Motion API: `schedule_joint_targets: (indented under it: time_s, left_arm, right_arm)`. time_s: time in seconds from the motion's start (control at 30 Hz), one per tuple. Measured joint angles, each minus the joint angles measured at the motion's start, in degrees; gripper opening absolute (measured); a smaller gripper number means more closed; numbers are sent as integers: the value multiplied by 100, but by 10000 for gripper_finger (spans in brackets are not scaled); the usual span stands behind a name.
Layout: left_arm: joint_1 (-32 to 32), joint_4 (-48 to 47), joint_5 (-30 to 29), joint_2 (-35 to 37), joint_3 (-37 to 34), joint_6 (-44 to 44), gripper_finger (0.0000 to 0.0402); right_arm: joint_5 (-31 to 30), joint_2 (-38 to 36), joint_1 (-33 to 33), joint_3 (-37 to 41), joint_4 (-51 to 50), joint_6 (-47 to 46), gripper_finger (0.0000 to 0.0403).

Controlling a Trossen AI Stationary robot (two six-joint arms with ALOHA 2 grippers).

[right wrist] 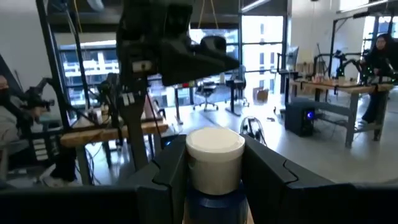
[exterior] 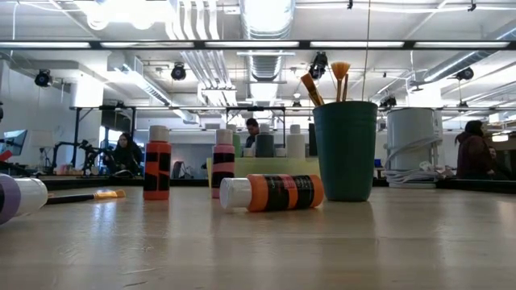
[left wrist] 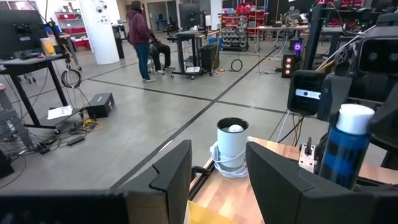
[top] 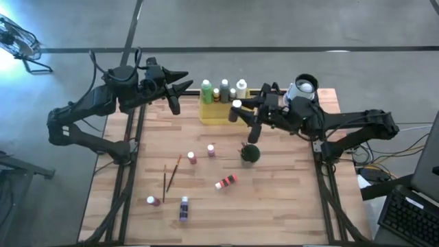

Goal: Pick & Place Paint Supplies
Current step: Put the blue paint bottle into the yellow bin

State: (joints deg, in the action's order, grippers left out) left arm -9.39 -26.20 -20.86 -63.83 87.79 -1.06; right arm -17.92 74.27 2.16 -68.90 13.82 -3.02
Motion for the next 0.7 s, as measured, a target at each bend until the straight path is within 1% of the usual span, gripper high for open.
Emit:
schedule_joint_targets:
  time_s: [0.1, 0.17, 0.37, 0.53, 0.63, 0.7]
  left_arm:
    - [-2, -15, 0, 0, 0, 0, 158]
    - [-2, -15, 5, 0, 0, 8, 158]
    - [-2, -13, 33, -7, 0, 376, 158]
    - [0, -69, 32, -24, 0, 394, 158]
    - [0, -92, 49, -24, 0, 457, 158]
    - [0, -100, 57, -24, 0, 458, 158]
  right_arm:
    - [32, -61, -5, 4, -141, -230, 113]
    - [161, -99, -13, 6, -145, -427, 113]
    - [479, -43, -12, 2, 143, -897, 113]
    - [603, 59, -7, -175, 331, -901, 113]
    - [669, 164, -10, -353, 256, -855, 113]
    - [736, 211, -12, -486, 25, -855, 113]
